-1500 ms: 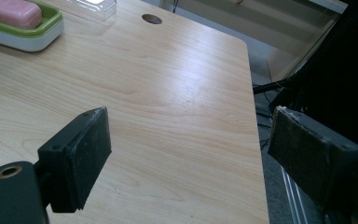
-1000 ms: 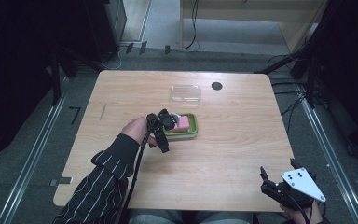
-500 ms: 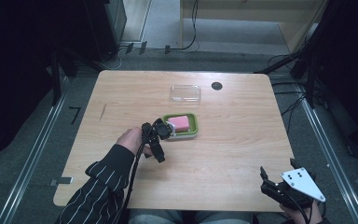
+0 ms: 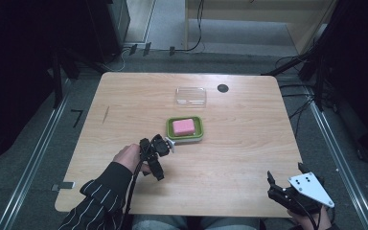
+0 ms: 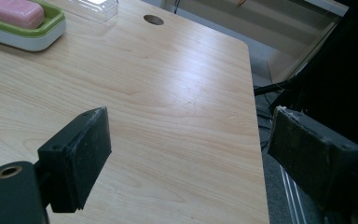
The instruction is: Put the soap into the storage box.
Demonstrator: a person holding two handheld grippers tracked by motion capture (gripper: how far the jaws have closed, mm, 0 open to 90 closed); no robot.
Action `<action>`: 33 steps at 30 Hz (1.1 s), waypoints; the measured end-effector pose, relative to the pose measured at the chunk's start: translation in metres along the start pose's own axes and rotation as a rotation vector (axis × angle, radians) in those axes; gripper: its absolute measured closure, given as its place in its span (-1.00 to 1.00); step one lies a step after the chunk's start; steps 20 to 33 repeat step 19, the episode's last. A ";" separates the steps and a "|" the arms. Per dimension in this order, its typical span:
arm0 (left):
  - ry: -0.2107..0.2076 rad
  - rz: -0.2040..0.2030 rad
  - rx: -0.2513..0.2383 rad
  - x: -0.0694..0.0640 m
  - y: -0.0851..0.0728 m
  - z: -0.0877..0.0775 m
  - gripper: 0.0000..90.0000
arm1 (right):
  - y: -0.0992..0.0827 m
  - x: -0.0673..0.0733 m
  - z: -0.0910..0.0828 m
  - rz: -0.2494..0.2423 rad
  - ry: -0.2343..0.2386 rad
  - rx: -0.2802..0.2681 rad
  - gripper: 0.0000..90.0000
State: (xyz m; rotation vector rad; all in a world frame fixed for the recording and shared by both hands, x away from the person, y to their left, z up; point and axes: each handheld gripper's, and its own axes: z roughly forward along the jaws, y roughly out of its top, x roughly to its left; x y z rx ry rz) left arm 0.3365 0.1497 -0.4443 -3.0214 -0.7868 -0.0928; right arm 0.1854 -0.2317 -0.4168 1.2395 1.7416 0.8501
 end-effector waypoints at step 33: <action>0.019 -0.018 -0.003 -0.032 -0.032 0.006 -0.91 | 0.000 0.000 0.000 -0.002 -0.004 -0.005 -0.69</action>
